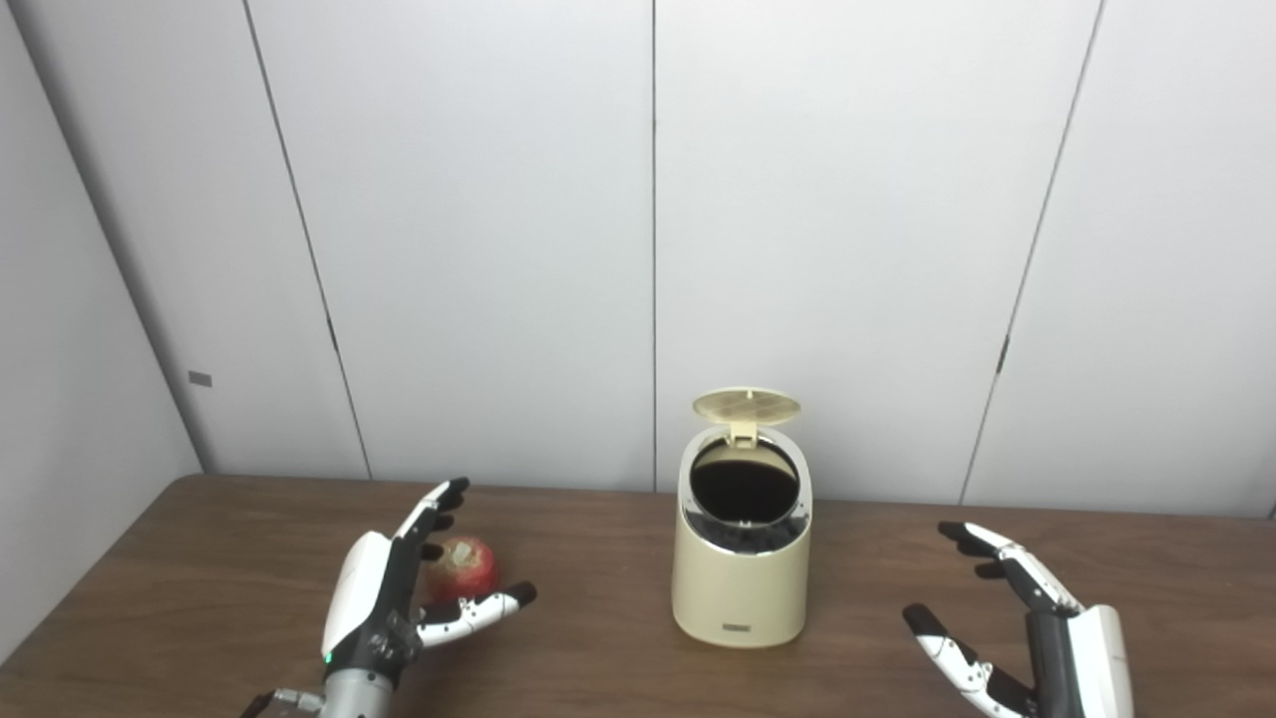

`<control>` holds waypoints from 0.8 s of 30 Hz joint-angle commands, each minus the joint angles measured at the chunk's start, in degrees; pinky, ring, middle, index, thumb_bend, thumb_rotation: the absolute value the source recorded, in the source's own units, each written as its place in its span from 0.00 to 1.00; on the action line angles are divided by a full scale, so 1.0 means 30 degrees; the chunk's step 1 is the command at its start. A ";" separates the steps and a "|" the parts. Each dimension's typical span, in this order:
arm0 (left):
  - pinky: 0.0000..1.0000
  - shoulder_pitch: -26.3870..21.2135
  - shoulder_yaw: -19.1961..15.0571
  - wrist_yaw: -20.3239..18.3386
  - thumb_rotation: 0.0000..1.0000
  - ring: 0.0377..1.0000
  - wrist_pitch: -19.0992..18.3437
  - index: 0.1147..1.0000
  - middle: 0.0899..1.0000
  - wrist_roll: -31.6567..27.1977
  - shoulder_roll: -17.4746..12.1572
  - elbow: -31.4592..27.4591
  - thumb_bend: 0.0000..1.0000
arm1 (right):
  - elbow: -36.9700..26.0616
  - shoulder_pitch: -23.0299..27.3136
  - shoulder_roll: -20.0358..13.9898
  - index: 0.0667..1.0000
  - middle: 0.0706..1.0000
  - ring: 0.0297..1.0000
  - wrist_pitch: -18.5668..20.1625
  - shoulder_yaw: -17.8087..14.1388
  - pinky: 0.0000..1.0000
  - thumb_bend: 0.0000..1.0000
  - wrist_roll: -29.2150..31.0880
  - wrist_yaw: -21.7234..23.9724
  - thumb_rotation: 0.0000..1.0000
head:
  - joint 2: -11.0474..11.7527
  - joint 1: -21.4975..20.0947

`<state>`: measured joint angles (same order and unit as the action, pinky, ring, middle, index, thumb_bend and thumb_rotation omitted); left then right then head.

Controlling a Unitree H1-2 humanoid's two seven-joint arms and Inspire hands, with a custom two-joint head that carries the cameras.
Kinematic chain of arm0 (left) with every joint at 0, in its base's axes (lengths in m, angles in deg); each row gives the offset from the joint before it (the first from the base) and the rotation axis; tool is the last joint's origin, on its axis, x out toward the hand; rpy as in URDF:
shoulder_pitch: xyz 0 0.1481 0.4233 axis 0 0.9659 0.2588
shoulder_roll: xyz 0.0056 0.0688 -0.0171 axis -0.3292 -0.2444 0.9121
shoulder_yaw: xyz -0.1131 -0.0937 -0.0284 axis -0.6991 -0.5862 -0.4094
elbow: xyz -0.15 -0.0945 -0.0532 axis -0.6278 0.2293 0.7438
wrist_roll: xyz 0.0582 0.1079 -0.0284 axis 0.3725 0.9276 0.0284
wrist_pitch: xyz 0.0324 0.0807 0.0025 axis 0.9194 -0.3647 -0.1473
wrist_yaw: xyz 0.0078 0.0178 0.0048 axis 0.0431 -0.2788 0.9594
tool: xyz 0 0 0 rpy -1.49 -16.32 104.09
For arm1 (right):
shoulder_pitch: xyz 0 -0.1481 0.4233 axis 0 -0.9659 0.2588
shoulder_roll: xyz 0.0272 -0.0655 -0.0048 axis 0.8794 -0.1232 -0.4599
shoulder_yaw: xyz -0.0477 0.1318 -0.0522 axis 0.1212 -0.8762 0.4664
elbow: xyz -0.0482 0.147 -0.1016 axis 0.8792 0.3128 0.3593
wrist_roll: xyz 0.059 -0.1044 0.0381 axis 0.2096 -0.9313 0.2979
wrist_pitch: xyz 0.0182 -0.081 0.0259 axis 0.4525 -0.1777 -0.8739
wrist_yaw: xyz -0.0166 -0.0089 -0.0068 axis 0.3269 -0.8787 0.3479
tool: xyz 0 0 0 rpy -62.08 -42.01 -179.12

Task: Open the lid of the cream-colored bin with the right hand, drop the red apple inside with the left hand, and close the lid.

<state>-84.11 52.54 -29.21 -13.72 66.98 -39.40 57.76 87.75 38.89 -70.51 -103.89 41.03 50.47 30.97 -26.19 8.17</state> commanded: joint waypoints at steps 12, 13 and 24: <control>0.80 -0.1081 0.0254 0.2147 0.24 0.91 -0.0507 0.92 0.92 0.1709 -0.0696 0.1412 1.00 | 0.2318 -0.1494 -0.0921 0.68 0.69 0.67 -0.1023 -0.0298 0.59 0.42 0.0177 -0.0201 0.57 | 0.0209 0.0623; 0.80 -0.1108 0.0265 0.2338 0.24 0.91 -0.0367 0.91 0.91 0.1711 -0.0710 0.1492 1.00 | 0.2393 -0.1479 -0.0922 0.68 0.69 0.67 -0.1016 -0.0319 0.59 0.42 0.0182 -0.0220 0.55 | 0.0247 0.0655; 0.77 -0.1181 0.0419 0.2995 0.26 0.87 0.0383 0.88 0.86 0.1451 -0.0809 0.1551 1.00 | 0.2796 -0.1245 -0.0895 0.66 0.67 0.66 -0.0894 -0.0222 0.56 0.43 -0.0288 -0.0765 0.61 | 0.0431 0.0727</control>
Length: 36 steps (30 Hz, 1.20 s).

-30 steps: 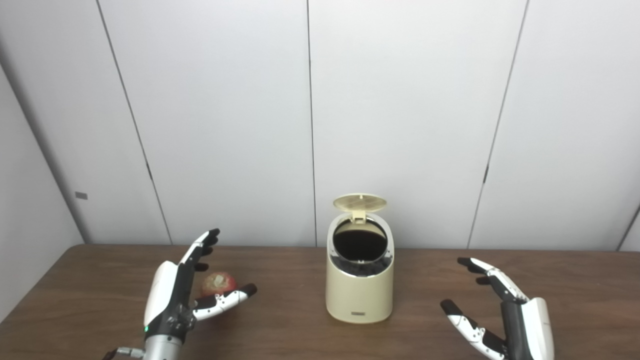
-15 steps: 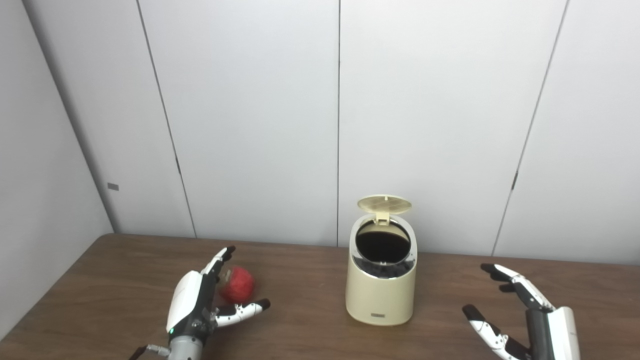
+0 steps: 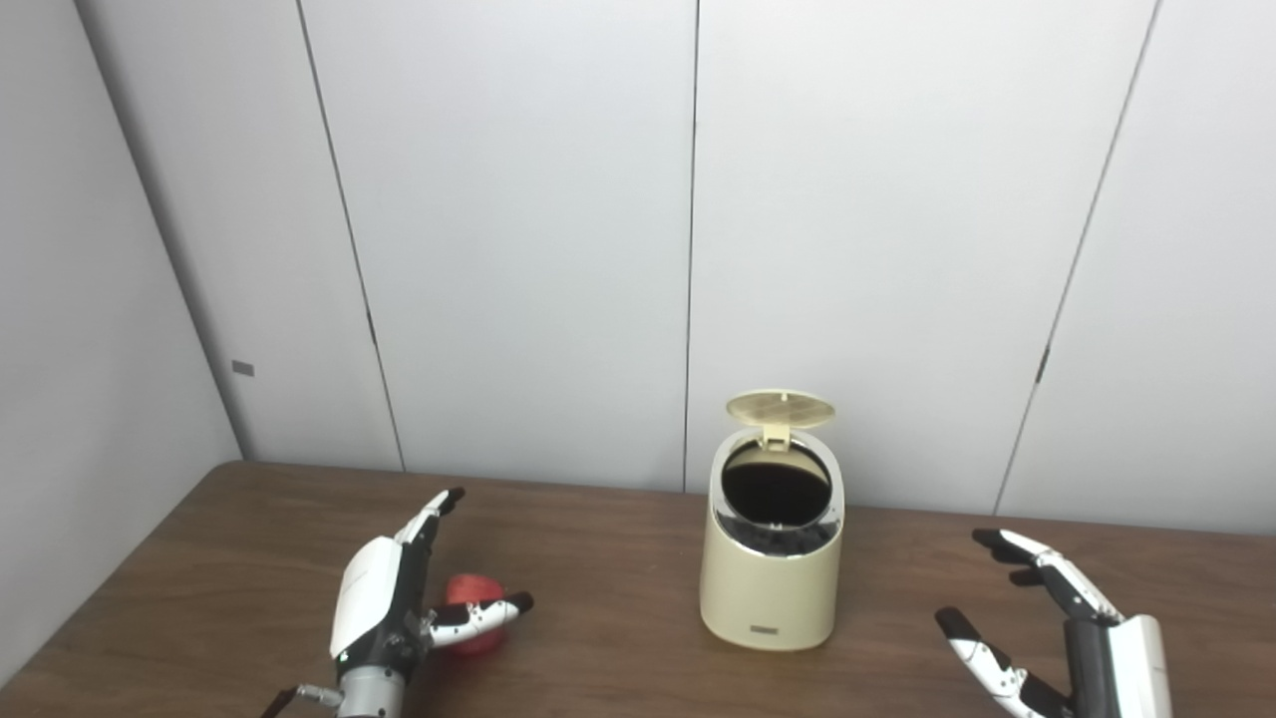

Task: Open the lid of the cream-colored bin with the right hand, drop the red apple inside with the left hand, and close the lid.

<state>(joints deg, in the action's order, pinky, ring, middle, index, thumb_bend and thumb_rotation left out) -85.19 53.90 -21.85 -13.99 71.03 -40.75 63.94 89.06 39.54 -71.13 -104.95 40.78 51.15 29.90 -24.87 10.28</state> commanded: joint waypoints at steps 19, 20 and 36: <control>0.68 -0.0401 0.0778 -0.0729 0.11 0.77 -0.1562 0.79 0.77 0.0571 -0.1016 -0.1839 0.97 | 0.0801 -0.1914 -0.0490 0.67 0.68 0.67 -0.0025 -0.0400 0.57 0.43 0.0443 0.0876 0.59 | -0.0897 0.0019; 0.67 -0.0307 0.0799 -0.0741 0.11 0.76 -0.1616 0.78 0.76 0.0581 -0.1011 -0.1988 0.98 | 0.0617 -0.1959 -0.0483 0.67 0.68 0.67 0.0108 -0.0432 0.58 0.43 0.0413 0.0997 0.60 | -0.0927 0.0032; 0.60 0.2264 0.1435 -0.0264 0.11 0.69 -0.1396 0.75 0.73 0.1036 -0.0426 -0.2608 0.95 | 0.0926 -0.1851 -0.0570 0.67 0.69 0.65 -0.0111 -0.0797 0.54 0.45 0.0684 0.1313 0.62 | -0.0991 0.0118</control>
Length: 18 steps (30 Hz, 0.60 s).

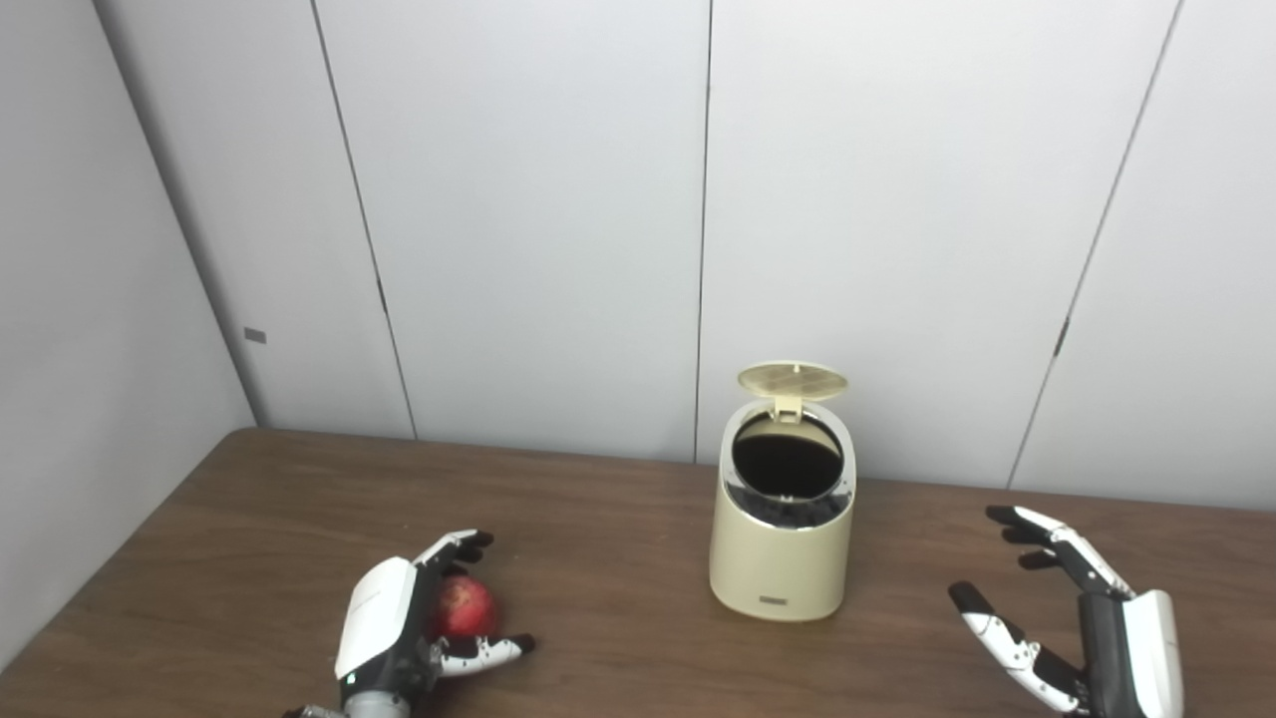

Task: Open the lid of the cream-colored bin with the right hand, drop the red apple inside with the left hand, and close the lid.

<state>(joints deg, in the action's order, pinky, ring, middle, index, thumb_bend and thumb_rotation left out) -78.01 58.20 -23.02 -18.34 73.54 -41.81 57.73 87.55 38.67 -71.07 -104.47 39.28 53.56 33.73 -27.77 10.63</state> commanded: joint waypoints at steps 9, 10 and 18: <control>0.59 0.0014 0.0053 -0.0203 0.06 0.69 -0.0014 0.75 0.73 0.0231 -0.0361 -0.0419 0.94 | 0.1363 -0.1551 -0.0563 0.67 0.70 0.67 -0.0163 -0.0326 0.57 0.46 -0.0075 0.0164 0.63 | -0.0014 -0.0041; 0.60 0.0023 0.0053 -0.0262 0.05 0.70 -0.0010 0.75 0.73 0.0201 -0.0379 -0.0393 0.93 | 0.1316 -0.1557 -0.0540 0.67 0.70 0.67 -0.0124 -0.0341 0.57 0.46 -0.0074 0.0171 0.64 | -0.0014 -0.0041; 0.50 -0.0148 -0.0291 0.0891 0.00 0.58 0.0187 0.63 0.61 0.0401 -0.0073 0.0197 0.86 | 0.1229 -0.1537 -0.0460 0.66 0.69 0.66 -0.0352 -0.0329 0.55 0.46 0.0026 0.0145 0.62 | 0.0033 -0.0088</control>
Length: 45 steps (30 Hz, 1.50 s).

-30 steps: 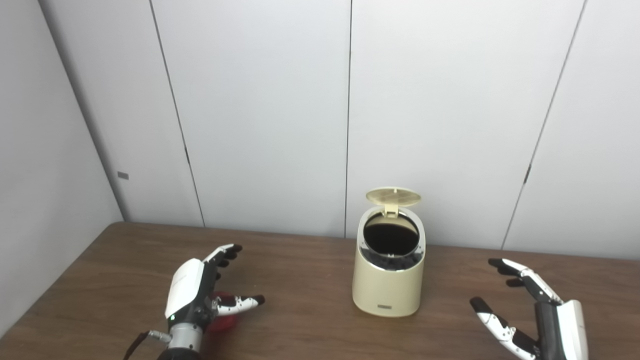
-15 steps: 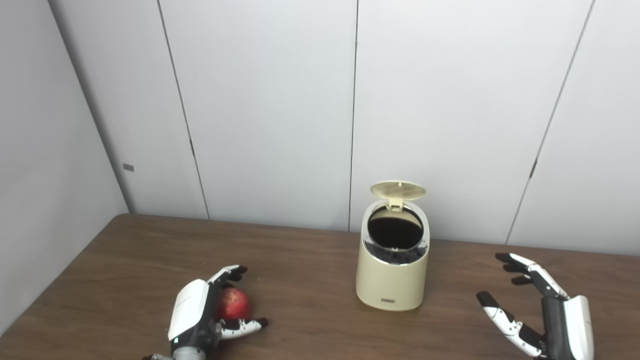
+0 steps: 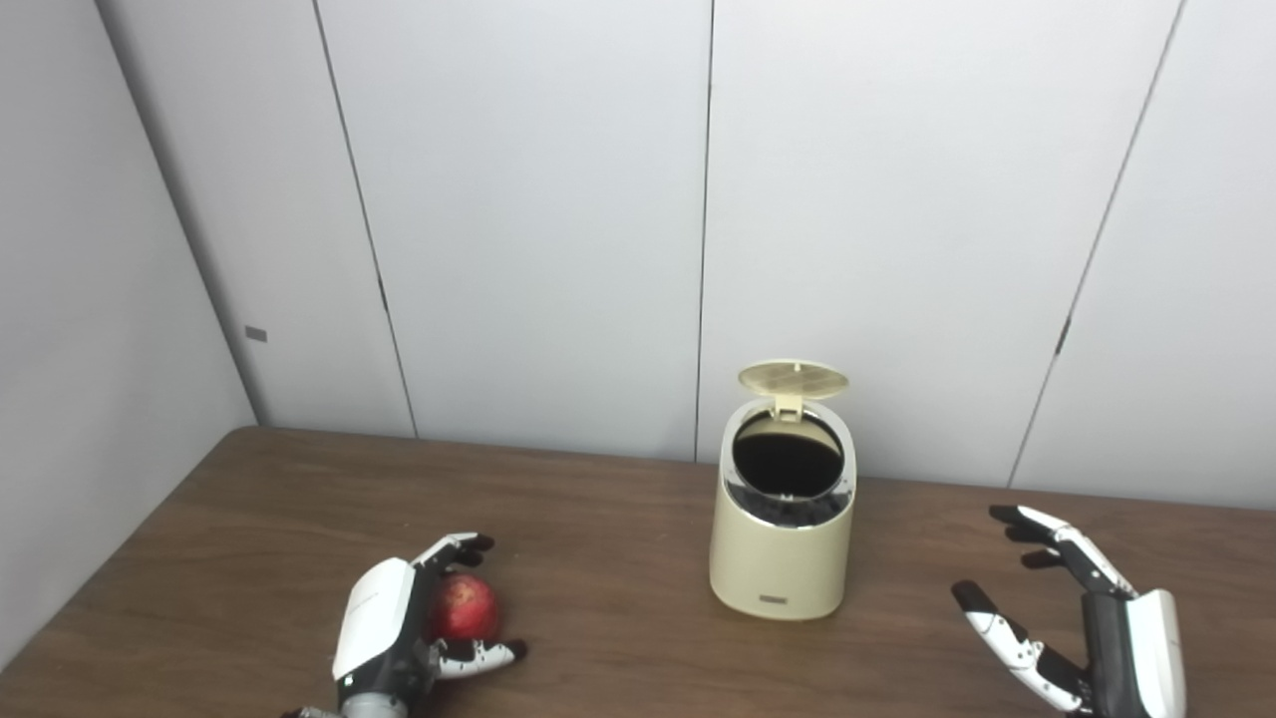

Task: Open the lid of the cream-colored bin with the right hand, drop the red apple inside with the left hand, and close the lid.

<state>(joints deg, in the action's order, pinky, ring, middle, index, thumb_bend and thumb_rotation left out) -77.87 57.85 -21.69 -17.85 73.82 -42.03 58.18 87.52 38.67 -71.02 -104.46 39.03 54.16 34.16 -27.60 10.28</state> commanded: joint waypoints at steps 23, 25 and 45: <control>0.30 -0.0618 -0.0413 0.3561 0.00 0.38 0.1443 0.43 0.44 0.0789 0.0232 0.1030 0.50 | 0.0829 -0.1590 -0.0082 0.68 0.69 0.67 0.0150 -0.0330 0.57 0.45 -0.0250 0.0560 0.59 | 0.0182 -0.0325; 0.31 -0.0699 -0.0468 0.3480 0.00 0.39 0.1893 0.42 0.44 0.0409 0.0252 0.0766 0.50 | 0.0964 -0.1504 -0.0018 0.68 0.69 0.67 0.0087 -0.0285 0.57 0.44 -0.0342 0.0437 0.59 | 0.0256 -0.0465; 0.57 -0.5098 0.0065 0.1819 0.00 0.63 0.3065 0.38 0.46 -0.1110 0.3354 -0.4194 0.52 | 0.1537 -0.1136 0.0913 0.68 0.69 0.68 0.0569 0.0082 0.57 0.46 -0.1078 -0.0198 0.61 | 0.0942 -0.2082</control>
<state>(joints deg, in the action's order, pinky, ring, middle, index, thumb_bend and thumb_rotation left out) -90.30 58.16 -16.39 -9.33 70.55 -32.03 47.26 87.76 39.32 -69.29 -102.68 38.72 51.67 34.77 -24.70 3.96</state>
